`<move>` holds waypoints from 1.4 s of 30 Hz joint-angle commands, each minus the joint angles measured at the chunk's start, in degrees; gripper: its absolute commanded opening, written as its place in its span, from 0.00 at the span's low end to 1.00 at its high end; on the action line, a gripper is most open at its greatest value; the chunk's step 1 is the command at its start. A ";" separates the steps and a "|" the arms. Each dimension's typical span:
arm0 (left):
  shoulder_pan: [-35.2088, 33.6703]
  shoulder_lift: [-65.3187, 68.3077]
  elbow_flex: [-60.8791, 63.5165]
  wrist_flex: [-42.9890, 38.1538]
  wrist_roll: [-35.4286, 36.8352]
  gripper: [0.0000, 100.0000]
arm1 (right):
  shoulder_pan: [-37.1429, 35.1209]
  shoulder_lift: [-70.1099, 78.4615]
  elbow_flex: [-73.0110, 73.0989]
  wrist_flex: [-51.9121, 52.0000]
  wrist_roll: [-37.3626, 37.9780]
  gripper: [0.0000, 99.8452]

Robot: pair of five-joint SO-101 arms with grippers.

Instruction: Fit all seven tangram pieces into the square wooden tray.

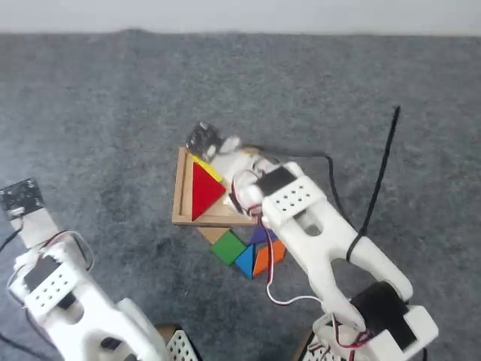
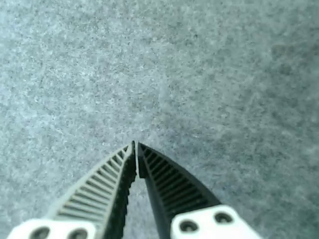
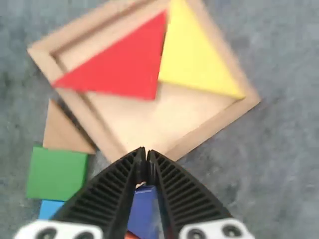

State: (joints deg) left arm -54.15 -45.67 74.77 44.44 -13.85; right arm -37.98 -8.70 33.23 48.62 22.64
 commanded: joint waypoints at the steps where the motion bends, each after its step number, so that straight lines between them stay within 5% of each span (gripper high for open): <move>1: 2.46 0.18 -1.36 -1.23 -1.23 0.01 | -2.33 -1.01 0.97 -4.79 1.05 0.01; 16: 3.08 0.18 -0.92 -1.23 -1.41 0.01 | -5.41 25.01 -17.58 -13.67 0.97 0.01; 28: 3.08 0.18 -0.84 -1.23 -1.49 0.01 | -7.52 21.32 -19.52 -11.21 0.97 0.01; 35: 3.16 0.18 -0.57 -1.32 -1.58 0.01 | 0.84 2.24 -16.53 3.91 1.14 0.01; 42: 6.33 0.18 -0.66 -1.14 -1.58 0.01 | 6.02 -30.81 9.58 11.47 6.51 0.01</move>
State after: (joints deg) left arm -49.23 -45.67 74.77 44.44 -14.64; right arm -34.90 -22.24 32.62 58.02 26.51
